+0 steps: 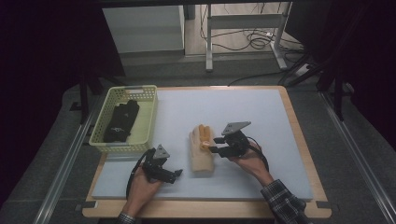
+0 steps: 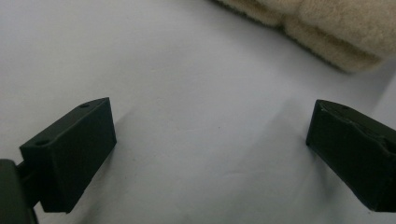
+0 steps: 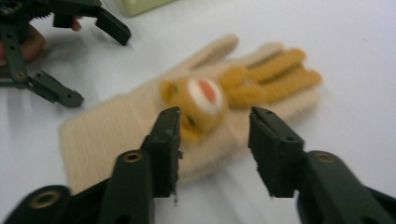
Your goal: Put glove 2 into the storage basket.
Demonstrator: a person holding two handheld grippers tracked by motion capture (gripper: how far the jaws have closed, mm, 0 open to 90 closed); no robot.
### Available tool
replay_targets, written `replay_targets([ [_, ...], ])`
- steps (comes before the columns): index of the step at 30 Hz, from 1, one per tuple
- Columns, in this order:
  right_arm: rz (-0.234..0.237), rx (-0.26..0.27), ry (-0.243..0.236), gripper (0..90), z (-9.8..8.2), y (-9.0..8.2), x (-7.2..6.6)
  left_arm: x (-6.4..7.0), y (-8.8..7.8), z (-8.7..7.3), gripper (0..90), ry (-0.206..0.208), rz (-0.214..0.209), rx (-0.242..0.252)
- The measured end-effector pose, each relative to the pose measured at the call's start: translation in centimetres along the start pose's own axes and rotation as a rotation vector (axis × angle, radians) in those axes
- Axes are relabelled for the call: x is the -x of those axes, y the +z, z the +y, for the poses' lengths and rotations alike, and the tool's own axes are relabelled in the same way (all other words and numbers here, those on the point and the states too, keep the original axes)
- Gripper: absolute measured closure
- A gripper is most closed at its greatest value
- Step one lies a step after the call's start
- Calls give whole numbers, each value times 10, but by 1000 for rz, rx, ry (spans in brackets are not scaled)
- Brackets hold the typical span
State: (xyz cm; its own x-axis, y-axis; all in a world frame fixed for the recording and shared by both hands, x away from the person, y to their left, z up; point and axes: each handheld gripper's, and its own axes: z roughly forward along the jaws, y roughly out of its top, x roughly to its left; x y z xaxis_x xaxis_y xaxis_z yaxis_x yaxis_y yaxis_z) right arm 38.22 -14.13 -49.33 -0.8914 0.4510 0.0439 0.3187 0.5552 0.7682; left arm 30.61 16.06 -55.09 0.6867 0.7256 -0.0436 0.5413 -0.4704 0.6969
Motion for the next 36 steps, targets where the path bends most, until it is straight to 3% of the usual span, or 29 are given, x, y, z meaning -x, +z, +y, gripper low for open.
replay_targets([
  [4, -18, -20, 24, 807, -16, -7, -3, 1, -1, 0, 22, 3, 6, 5],
  [7, -13, -40, 31, 879, -26, -7, -8, 1, -5, -3, 26, 4, 15, 2],
  [16, 2, -80, -1, 885, -41, 12, -28, -7, -19, -19, 6, -44, 40, -16],
  [27, 3, -70, 0, 884, -29, 31, -43, -9, -21, -22, 15, -26, 36, -10],
  [36, -10, -60, -4, 884, -13, 56, -57, -11, -22, -23, 23, -20, 22, -8],
])
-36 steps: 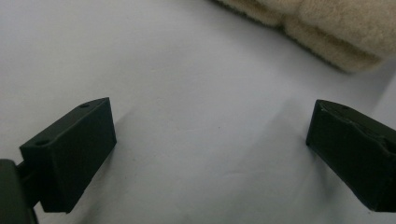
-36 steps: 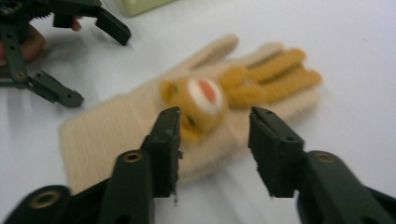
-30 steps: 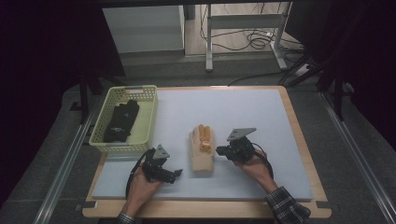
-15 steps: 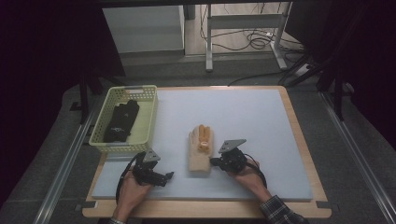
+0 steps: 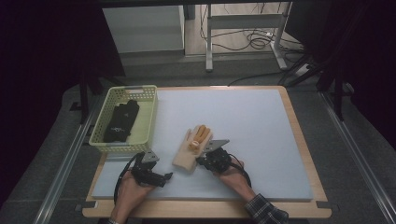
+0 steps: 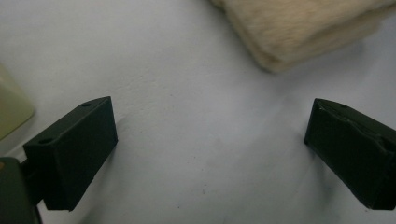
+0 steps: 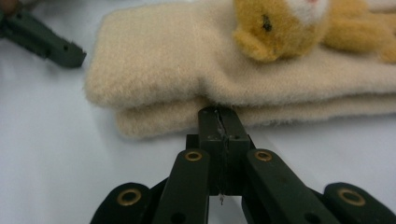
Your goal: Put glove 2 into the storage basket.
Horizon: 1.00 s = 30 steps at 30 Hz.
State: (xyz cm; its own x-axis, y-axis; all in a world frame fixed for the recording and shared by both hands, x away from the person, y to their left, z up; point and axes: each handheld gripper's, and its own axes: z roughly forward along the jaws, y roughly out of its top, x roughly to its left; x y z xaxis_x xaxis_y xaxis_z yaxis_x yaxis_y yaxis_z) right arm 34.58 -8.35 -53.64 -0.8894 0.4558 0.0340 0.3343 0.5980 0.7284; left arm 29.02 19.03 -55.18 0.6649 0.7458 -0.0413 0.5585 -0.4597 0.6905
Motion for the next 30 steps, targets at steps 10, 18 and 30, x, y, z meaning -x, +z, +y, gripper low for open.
replay_targets([
  [10, -8, 1, -8, 880, 12, 15, -6, 0, 0, 0, 22, -2, 2, -2],
  [18, -20, 23, -11, 730, 6, -6, -5, 0, 1, 0, 21, -4, 0, 3],
  [30, -168, 49, 93, 410, -34, -72, 38, 0, 0, 0, 21, -6, 0, 3],
])
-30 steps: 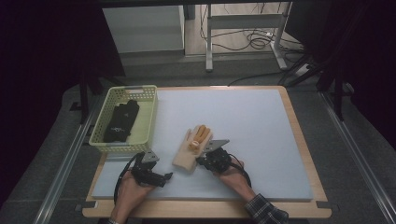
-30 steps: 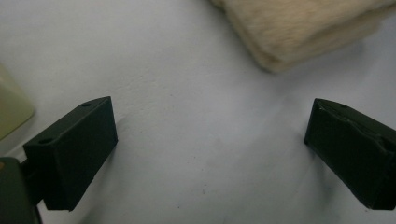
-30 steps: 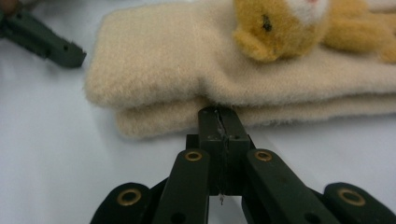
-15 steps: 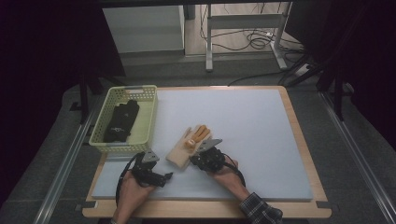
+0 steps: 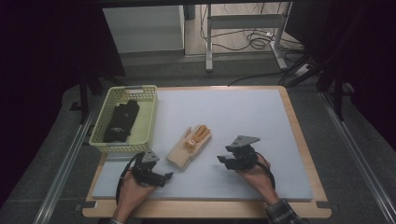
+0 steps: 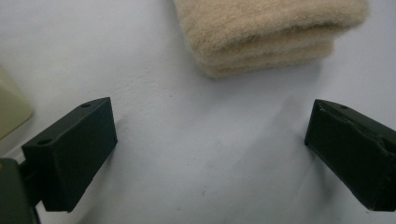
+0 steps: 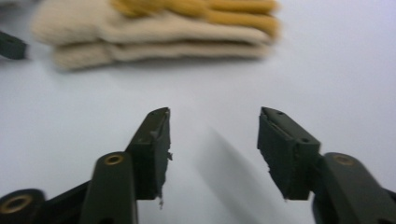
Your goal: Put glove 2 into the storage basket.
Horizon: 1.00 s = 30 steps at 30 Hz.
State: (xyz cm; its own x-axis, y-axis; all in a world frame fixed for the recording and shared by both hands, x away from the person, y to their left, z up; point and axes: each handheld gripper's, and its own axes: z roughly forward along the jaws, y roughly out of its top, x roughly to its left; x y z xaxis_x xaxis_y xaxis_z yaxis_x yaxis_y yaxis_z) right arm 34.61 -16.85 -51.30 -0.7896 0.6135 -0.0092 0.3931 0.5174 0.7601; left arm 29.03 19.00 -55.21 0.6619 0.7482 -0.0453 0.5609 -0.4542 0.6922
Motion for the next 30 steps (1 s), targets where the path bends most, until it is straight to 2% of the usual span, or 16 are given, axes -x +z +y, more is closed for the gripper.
replay_targets([
  [3, -41, 5, 27, 370, -13, -11, 15, 1, 0, 1, 21, -9, 5, 0],
  [7, -83, 7, 44, 323, -27, -22, 29, 3, 0, 3, 18, -14, 13, -14],
  [11, -124, -8, 59, 268, -37, -31, 40, 7, -2, 9, 12, -16, -15, -16],
  [16, -164, -58, 57, 193, -46, -30, 48, 12, -5, 24, 0, -21, -32, -4],
  [17, -167, -63, 62, 175, -48, -28, 49, 13, -5, 29, 0, -26, -35, -1],
  [18, -151, -59, 95, 173, -49, -29, 53, 13, -5, 33, 0, -26, -40, 1],
  [19, -154, -56, 107, 173, -49, -29, 54, 14, -4, 37, 0, -28, -45, 2],
  [24, -173, -60, 96, 165, -50, -28, 52, 15, 4, 57, 0, -24, -43, 5],
  [30, -174, -58, 95, 165, -50, -28, 52, 13, 22, 80, 0, -16, -30, -32],
])
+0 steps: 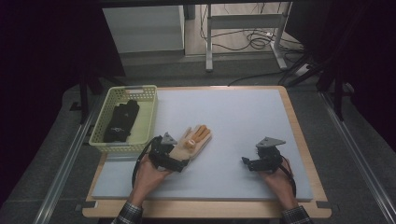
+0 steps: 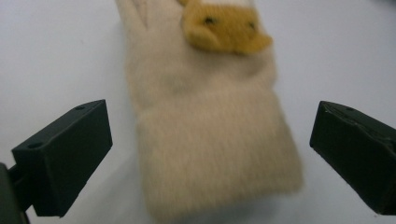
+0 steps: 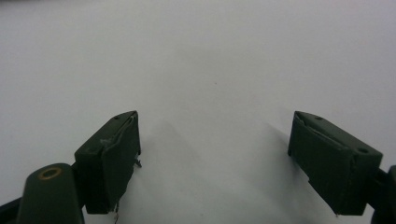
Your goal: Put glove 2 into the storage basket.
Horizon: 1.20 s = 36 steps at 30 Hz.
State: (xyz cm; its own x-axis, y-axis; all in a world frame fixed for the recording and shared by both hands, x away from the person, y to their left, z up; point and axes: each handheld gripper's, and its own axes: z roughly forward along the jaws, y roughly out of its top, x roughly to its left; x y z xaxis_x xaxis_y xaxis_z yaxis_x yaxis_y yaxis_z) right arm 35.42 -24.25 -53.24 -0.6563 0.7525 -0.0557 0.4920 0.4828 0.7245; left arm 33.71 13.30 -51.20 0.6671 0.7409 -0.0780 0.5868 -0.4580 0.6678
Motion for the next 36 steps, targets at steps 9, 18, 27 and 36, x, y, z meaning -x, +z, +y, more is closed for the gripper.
replay_targets([
  [9, -1, 1, -2, 165, 0, 0, 0, -1, 34, 21, 0, -4, 2, -75],
  [18, -2, 1, -3, 165, 0, 0, 0, 3, 41, 22, 242, 17, 40, -120],
  [27, -3, 1, -4, 165, 0, 0, 0, 6, 36, 26, 601, 13, 12, -128],
  [36, -3, 1, -5, 165, 0, 0, 0, -1, 21, 40, 707, 1, 41, -99],
])
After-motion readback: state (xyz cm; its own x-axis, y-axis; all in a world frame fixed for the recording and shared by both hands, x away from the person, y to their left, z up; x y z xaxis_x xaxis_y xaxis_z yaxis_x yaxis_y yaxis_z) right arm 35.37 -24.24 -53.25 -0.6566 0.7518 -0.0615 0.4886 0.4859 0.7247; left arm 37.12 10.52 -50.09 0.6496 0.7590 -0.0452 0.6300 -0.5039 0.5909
